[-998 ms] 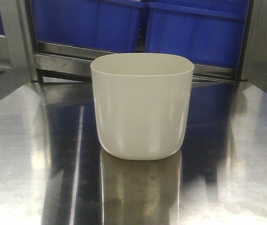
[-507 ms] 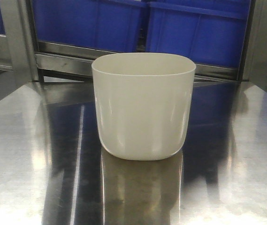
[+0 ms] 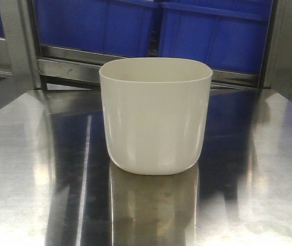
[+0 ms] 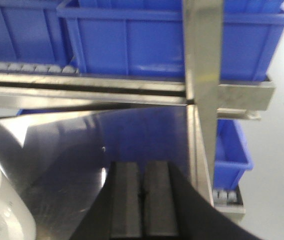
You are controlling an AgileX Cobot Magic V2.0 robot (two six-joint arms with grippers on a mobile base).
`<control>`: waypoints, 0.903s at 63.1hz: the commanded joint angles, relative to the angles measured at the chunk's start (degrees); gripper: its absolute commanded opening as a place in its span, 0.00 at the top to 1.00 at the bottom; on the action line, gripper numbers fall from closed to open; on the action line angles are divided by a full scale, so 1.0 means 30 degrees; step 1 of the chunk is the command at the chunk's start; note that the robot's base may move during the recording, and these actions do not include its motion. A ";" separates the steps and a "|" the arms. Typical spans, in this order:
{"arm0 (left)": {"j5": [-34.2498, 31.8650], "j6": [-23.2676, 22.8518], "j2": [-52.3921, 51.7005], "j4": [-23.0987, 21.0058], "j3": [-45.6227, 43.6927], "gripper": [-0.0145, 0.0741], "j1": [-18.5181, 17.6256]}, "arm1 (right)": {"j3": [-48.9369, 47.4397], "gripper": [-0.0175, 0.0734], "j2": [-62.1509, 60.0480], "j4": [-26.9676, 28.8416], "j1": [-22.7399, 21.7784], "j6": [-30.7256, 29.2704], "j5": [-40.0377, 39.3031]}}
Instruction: Move white bin to right shelf second layer
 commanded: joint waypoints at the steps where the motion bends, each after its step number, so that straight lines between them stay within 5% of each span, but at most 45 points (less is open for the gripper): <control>1: -0.1635 -0.0142 -0.0252 -0.0096 0.0635 0.74 -0.0043 | -0.3195 0.75 0.2090 -0.0065 0.0626 -0.0055 0.1330; 22: -0.1635 -0.0142 -0.0252 -0.0096 0.0635 0.74 -0.0043 | -1.0882 0.75 0.9112 -0.0010 0.4174 -0.0055 0.9647; 46: -0.1635 -0.0142 -0.0252 -0.0096 0.0635 0.74 -0.0043 | -1.1643 0.74 1.0822 0.0731 0.5655 -0.0073 1.0535; 50: -0.1635 -0.0142 -0.0252 -0.0096 0.0635 0.74 -0.0043 | -1.1643 0.69 1.0822 0.0731 0.5655 -0.0295 1.0456; 57: -0.1635 -0.0142 -0.0252 -0.0096 0.0635 0.74 -0.0043 | -1.1643 0.44 1.0822 0.0811 0.5655 -0.0906 1.0416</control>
